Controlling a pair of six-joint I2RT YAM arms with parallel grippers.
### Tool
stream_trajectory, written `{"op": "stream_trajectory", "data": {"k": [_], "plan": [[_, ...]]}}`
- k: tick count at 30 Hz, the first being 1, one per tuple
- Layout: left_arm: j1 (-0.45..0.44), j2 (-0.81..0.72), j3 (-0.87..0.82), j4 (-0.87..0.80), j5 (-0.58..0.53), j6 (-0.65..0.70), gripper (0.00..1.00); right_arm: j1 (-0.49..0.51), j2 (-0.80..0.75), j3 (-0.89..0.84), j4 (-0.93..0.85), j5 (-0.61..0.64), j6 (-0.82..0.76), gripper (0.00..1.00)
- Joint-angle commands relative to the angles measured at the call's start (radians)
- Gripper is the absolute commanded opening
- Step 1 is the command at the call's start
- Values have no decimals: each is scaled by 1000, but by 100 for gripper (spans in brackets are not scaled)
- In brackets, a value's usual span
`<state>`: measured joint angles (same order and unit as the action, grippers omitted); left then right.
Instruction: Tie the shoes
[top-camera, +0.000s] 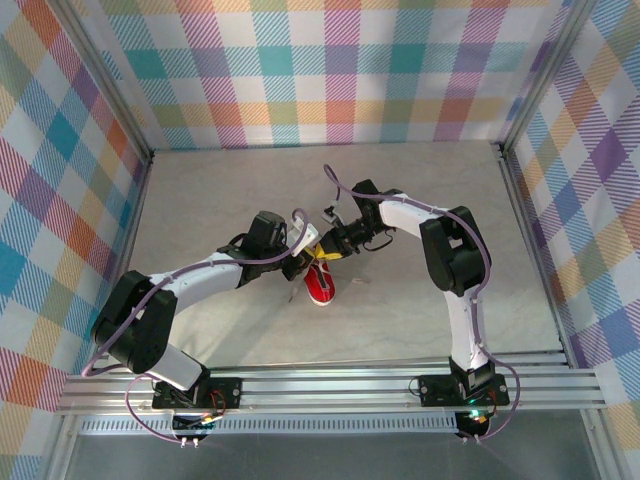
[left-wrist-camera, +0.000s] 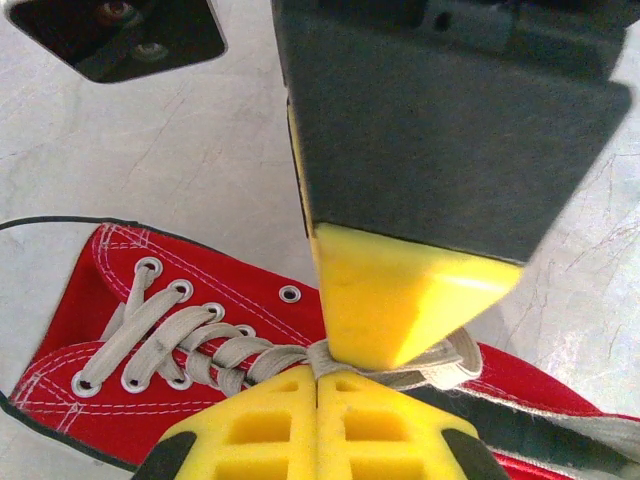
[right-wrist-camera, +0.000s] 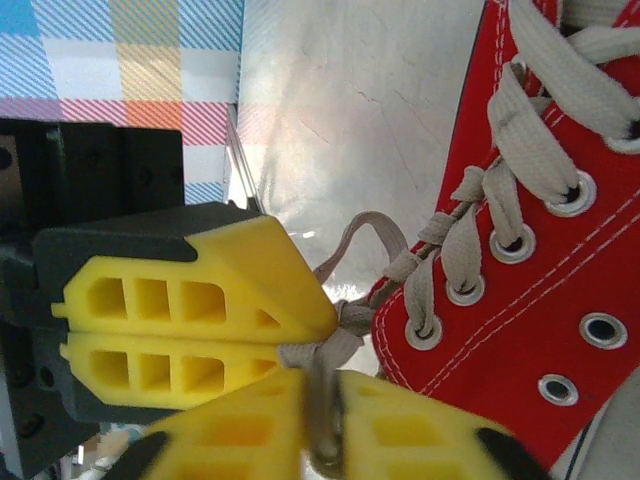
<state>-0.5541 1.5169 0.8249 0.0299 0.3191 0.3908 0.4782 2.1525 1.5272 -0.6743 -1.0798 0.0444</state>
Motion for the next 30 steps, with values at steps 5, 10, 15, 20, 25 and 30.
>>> {"op": "stream_trajectory", "data": {"k": [5, 10, 15, 20, 25, 30], "plan": [[-4, -20, -20, 19, -5, 25, 0, 7, -26, 9, 37, 48, 21, 6], [-4, -39, -29, 3, -12, 29, 0, -4, -37, -8, 91, 74, 77, 7], [-4, -61, -42, -12, -19, 32, 0, -16, -43, -22, 123, 74, 110, 8], [-4, -68, -43, -30, -28, 46, 0, -23, -51, -35, 145, 61, 124, 8], [-5, -67, -41, -35, -25, 49, 0, -27, -57, -45, 160, 61, 141, 9], [-7, -62, -34, -44, -21, 52, 0, -30, -60, -51, 174, 63, 153, 13]]}}
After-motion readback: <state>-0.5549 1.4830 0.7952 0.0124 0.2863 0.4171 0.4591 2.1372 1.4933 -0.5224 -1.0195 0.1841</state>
